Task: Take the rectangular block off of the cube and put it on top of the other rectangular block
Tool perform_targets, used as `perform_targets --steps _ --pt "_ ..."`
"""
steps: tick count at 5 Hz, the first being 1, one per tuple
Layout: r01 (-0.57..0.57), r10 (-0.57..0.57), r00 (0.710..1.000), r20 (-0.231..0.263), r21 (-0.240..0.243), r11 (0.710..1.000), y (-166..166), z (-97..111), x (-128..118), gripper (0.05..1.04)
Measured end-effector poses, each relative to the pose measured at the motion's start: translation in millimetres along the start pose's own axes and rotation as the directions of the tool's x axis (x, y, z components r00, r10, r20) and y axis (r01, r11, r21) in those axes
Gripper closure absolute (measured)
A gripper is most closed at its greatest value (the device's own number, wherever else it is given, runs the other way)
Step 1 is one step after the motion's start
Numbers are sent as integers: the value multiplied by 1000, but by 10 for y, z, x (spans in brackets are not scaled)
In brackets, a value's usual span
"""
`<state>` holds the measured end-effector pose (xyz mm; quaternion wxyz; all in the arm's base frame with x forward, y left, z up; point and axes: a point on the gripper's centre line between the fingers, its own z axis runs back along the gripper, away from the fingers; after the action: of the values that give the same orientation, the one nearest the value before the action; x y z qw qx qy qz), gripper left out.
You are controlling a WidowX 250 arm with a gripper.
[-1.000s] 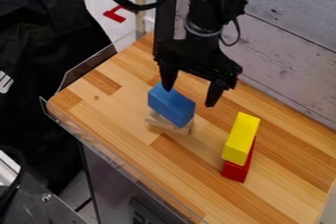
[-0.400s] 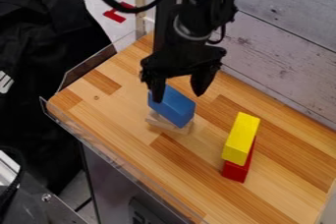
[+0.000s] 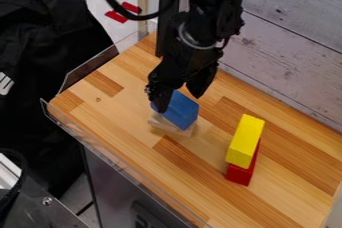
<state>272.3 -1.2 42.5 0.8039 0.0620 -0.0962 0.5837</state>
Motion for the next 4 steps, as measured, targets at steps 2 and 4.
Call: perform_targets --steps 2,4 --pt "-77 76 996 -39 -11 997 -64 -86 22 83" --pt "-122 121 990 -68 2 993 22 -172 73 137"
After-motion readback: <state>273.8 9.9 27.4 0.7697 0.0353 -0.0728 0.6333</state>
